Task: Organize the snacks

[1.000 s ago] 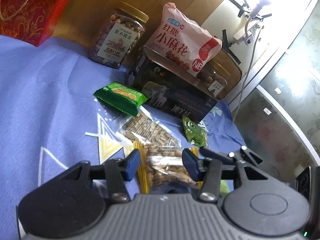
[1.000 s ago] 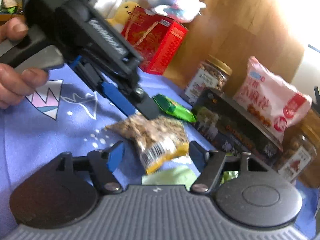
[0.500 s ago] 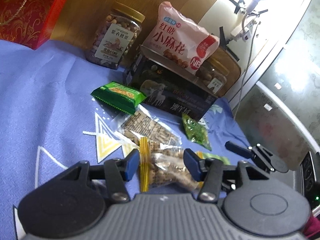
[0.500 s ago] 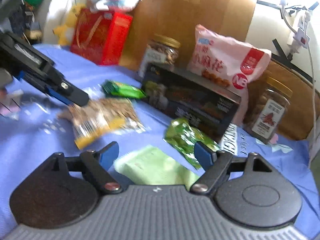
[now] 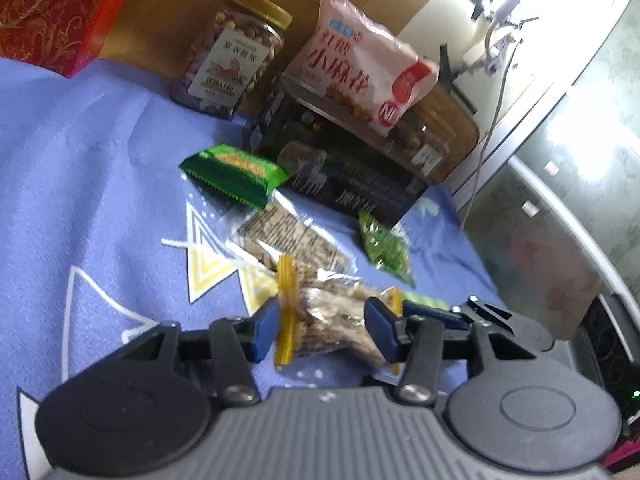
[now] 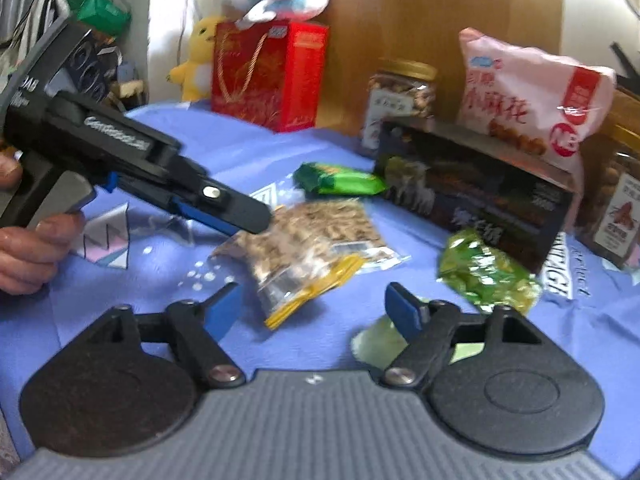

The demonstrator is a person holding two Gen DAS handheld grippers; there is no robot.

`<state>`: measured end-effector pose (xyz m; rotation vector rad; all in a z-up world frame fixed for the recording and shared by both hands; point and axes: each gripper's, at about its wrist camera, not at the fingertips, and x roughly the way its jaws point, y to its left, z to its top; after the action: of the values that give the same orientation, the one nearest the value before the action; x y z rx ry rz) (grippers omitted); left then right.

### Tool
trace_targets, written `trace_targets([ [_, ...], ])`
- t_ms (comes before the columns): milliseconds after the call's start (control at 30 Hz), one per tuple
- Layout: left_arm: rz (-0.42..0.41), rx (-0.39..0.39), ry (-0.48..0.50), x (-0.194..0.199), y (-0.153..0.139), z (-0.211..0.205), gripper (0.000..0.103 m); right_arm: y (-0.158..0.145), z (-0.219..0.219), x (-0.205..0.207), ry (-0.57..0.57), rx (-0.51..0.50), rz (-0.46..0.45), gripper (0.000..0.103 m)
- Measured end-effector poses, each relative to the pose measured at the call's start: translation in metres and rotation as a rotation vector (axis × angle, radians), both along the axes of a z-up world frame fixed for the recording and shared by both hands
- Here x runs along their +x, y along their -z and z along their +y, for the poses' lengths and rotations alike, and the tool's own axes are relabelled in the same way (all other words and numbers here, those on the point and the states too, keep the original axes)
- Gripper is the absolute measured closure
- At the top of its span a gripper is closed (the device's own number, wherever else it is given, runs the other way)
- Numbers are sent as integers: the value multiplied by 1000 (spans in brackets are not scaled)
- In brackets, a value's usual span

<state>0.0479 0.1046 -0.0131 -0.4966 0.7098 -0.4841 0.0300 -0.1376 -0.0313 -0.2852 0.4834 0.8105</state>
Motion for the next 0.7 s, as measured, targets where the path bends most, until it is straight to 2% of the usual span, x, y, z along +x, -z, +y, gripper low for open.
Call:
trace_targets([
  [67,2,4,19,0,1,-4,69,1,3,2,-25,28,33,59],
  [133,-1,0,18,-1,-1,-4,69,-1,5,1,-12,17,4,70],
  [233,-3,-44,25,4,-10,0,71,-9,-1,3,-8,51,-18,71],
  [333,-54,-37,52,19,-32,-6,71,-26,-8,10,18,77,-82,71],
  [533,-186,50,85,84,-87,-36,70,-64,-24,68,122,118,-180,70],
  [633,-187,84,76,130,-96,-52,64,-72,-25,112,199,99,-175,68],
  [667,-182,112,58,143,-96,-57,59,-71,-23,124,239,65,-184,61],
  [700,-166,150,32,154,-93,-59,60,-67,-21,132,291,28,-201,57],
])
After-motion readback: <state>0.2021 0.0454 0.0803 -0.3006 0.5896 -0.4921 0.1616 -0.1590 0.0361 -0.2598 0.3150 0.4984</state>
